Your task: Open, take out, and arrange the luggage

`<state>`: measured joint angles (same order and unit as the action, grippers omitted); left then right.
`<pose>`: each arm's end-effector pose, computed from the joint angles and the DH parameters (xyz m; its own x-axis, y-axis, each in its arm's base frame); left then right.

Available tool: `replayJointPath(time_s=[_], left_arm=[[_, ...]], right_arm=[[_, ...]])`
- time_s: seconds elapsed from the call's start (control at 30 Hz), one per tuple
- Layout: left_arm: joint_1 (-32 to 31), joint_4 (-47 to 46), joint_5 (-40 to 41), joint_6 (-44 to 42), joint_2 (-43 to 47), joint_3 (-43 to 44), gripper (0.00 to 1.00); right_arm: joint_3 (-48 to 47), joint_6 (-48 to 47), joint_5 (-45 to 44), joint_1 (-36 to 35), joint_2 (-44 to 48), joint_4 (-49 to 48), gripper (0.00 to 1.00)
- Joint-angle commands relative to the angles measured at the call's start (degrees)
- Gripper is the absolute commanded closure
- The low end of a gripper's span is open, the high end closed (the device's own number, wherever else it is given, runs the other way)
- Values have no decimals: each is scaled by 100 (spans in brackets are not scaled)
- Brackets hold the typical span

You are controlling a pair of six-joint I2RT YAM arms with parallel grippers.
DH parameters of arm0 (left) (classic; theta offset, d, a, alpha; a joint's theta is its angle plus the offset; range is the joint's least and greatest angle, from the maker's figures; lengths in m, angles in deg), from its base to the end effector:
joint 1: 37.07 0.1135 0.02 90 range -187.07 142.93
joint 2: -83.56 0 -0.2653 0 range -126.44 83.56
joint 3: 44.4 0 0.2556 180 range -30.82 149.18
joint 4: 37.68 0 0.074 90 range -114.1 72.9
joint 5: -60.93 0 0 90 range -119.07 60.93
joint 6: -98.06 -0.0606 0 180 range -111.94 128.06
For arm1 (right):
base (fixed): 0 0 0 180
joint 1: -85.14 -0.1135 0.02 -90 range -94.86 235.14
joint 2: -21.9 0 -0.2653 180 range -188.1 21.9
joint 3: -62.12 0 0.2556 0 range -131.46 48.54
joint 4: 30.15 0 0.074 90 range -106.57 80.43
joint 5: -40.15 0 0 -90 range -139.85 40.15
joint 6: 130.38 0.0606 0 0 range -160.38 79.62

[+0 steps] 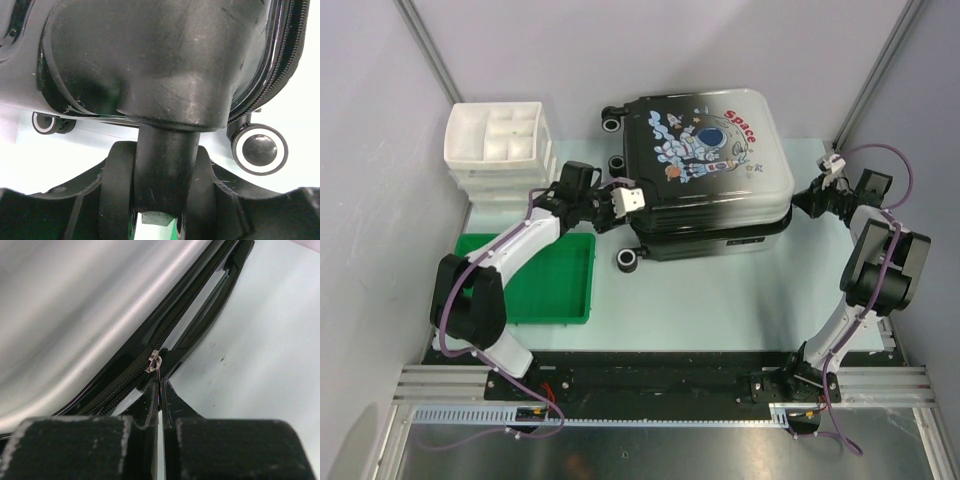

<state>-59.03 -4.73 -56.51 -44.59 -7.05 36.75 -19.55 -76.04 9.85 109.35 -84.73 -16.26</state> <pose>0.3321 -0.1640 0.2506 0.1352 0.7062 -0.6950 0.8900 0.2217 0.3984 0.3946 -0.1200 0.1942 -0.2279 -0.2200 -0.9485 -0.6637 0.7479 -0.0140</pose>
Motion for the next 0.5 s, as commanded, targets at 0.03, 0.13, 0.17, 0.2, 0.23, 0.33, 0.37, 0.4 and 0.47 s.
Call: replayJointPath(time_s=[0.03,0.13,0.17,0.2,0.23,0.33,0.37,0.4,0.47], left_arm=[[534,-276,1065,123,-185,406,100],[596,-276,1065,61,-133,371,100],[613,-276,1083,52,-106,371,100],[648,-276,1066,61,-80,345,100],[657,-276,1039,52,-2,327,100],[666,-268,882,-87,200,143,100],[658,-276,707,-158,402,55,100],[657,-268,653,-298,525,-146,100],[666,-268,608,-431,824,-427,100]], right_arm=[[-327,95,-828,286,-95,-130,100],[-327,-361,-820,680,1,572,100],[-327,-815,-794,786,71,1149,100],[-327,-1081,-672,866,98,1512,100],[-327,-1379,-610,1006,133,1907,100],[-213,-2540,-442,1138,291,3332,100],[-143,-2734,-398,1200,370,3839,100],[5,-3136,-346,1218,510,4097,100],[225,-3516,-336,1209,713,4763,100]])
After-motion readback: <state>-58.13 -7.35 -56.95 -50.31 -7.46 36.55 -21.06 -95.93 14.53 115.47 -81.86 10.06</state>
